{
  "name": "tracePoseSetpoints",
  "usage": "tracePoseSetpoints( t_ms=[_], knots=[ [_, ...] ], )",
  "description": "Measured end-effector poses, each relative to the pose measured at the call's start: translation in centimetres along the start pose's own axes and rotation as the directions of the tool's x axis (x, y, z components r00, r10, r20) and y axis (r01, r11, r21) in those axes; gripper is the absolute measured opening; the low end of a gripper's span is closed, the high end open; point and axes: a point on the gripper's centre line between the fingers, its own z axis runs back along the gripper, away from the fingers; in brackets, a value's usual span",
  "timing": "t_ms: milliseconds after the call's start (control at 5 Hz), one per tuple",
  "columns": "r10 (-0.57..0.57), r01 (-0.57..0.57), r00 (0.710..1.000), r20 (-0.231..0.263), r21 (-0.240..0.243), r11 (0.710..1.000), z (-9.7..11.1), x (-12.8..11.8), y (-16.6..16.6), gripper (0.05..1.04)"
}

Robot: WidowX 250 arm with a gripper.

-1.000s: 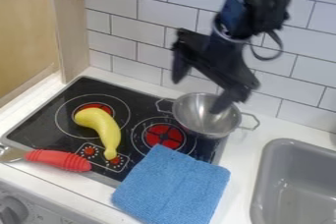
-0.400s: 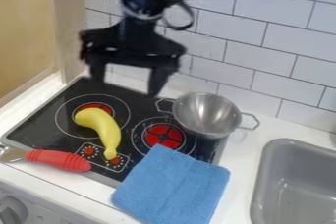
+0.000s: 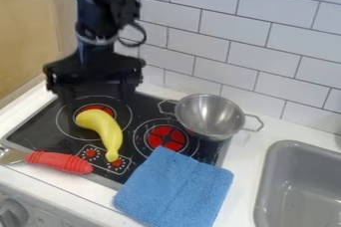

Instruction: Move yellow banana in the upper left corner of the stove

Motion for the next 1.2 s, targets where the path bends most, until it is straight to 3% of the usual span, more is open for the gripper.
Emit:
tracePoseSetpoints(
  t_ms=[400, 800, 1000, 1200],
  knots=[
    [0.069, -0.064, 0.996, 0.052, -0.086, 0.994, -2.8, 0.7, -1.7, 0.999],
    [0.09, -0.087, 0.995, 0.033, -0.085, 0.993, -4.2, -0.2, -2.0, 0.999],
    [0.081, -0.079, 0.997, 0.017, -0.08, 0.994, -4.8, -0.5, -2.1, 0.939],
    [0.079, -0.077, 0.997, 0.017, -0.075, 0.994, -5.1, -0.5, -2.1, 0.623]
  ],
)
